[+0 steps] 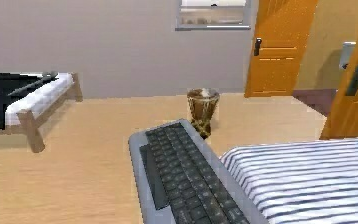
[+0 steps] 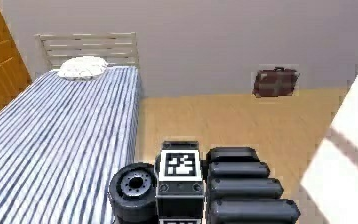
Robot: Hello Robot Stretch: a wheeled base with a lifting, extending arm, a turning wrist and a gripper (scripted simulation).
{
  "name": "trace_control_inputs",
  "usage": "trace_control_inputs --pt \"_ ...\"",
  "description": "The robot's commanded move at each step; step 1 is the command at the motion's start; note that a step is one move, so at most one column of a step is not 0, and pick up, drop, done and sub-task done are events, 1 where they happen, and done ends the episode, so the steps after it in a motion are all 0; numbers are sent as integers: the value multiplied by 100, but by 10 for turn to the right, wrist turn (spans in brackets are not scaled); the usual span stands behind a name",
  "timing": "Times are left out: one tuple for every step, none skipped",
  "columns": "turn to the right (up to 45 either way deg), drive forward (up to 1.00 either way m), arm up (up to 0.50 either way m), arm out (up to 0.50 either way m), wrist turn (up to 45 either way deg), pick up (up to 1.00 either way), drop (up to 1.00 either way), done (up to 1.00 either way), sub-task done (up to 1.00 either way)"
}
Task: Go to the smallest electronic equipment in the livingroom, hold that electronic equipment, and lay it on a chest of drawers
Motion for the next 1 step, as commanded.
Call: trace_control_inputs --pt "0 100 0 0 0 0 0 0 0"
